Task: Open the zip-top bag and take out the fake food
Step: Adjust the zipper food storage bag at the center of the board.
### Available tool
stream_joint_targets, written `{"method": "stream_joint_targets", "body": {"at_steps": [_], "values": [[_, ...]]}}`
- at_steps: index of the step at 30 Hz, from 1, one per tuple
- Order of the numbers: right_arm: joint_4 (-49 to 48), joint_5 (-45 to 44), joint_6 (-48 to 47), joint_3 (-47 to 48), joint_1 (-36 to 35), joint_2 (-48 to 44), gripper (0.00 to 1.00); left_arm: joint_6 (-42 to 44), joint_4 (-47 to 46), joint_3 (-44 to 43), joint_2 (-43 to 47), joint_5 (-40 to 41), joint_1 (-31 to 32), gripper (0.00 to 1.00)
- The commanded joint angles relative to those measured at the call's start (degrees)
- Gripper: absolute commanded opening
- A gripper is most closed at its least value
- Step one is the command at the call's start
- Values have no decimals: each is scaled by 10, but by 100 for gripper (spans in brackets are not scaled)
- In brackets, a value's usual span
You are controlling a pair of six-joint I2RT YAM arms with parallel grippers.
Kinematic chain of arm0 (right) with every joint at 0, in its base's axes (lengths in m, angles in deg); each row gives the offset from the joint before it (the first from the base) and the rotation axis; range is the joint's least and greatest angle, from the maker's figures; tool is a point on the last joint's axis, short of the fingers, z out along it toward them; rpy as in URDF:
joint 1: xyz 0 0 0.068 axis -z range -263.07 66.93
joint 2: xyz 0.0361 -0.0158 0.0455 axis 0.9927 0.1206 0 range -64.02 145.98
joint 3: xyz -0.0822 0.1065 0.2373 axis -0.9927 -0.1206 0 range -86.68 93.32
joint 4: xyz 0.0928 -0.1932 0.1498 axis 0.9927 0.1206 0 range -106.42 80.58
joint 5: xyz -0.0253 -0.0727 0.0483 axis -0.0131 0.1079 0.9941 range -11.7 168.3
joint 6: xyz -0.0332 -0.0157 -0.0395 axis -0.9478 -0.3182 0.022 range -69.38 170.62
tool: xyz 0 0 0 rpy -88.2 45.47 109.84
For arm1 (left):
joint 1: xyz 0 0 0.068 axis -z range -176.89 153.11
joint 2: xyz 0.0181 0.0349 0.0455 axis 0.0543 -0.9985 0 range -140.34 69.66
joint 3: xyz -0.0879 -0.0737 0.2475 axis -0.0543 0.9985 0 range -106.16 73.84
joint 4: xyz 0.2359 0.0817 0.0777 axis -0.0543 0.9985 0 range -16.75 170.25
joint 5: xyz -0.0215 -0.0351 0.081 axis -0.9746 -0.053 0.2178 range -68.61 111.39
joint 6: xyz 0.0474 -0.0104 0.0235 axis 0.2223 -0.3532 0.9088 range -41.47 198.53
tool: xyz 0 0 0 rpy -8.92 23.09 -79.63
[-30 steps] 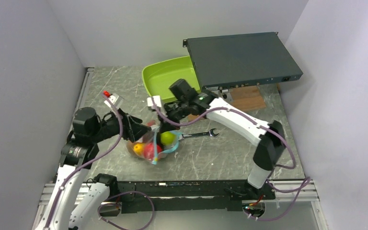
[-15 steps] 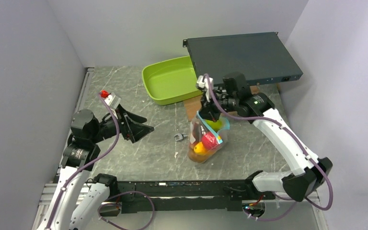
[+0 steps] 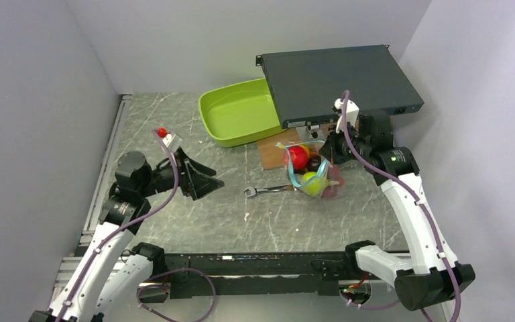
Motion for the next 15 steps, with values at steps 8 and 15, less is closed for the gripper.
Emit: {"method": "stream_joint_targets", "body": {"at_steps": [8,15], "values": [[-166,183,113,-128,11,29,0,-28,-217,42,-93,166,237,78],[-224,247,110,-161,7,43,0,59,-330,41,-216,303,354,77]]}}
